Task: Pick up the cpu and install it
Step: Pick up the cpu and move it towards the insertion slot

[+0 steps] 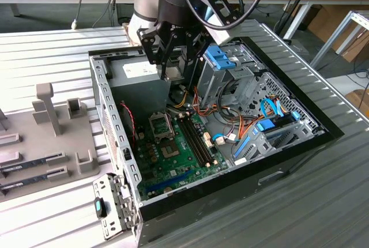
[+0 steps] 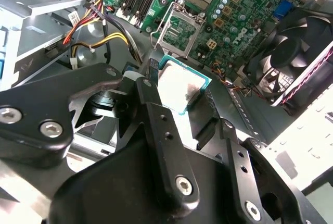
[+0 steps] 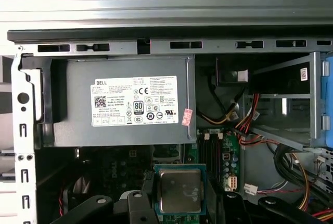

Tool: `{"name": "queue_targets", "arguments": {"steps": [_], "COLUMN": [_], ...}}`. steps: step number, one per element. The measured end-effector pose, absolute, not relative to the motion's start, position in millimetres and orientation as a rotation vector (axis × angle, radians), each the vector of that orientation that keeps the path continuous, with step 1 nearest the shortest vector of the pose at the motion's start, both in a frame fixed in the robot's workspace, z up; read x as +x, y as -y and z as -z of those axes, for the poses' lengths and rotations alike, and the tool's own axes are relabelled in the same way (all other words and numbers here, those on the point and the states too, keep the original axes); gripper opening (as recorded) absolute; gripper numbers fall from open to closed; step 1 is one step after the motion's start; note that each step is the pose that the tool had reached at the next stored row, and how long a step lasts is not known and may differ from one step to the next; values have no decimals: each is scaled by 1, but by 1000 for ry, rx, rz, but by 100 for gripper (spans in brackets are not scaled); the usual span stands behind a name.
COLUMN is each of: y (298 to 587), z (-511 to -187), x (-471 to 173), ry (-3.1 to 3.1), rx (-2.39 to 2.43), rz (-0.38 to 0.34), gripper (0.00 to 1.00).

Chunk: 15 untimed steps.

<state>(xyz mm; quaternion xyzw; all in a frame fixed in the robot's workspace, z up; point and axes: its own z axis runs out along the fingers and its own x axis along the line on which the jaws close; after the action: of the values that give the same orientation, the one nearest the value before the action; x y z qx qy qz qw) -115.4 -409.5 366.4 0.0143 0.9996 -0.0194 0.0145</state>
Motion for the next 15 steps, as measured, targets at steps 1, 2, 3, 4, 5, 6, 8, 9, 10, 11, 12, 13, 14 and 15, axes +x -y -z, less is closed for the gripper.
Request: {"name": "queue_targets", "arguments": {"steps": [1,2,3,4,5,6,8,9,10,11,12,13,14,15], "y": [410,410,410,411,411,411,411,412,412,412,413,413,413,413], "z": [-366,-366,-366,-365,-365,-365,-365,-364,-364,-364,-364,-363,-363,-363], "x": [-115,-115,-115,-115,-115,-115,-115,-115,-115,-115,-115,-115,-115,-115], "ry": [-3112,-3112,-3112,-3112,-3112,-3112,-3112,-3112,-3112,-3112,-3112,-3112,-3112,-3112], "rx": [44,44,44,44,44,44,44,44,44,44,44,44,44,44], "rz": [60,60,60,60,60,60,60,60,60,60,60,60,60,60], "gripper": [47,47,47,47,47,47,47,47,47,47,47,47,47,47]}}
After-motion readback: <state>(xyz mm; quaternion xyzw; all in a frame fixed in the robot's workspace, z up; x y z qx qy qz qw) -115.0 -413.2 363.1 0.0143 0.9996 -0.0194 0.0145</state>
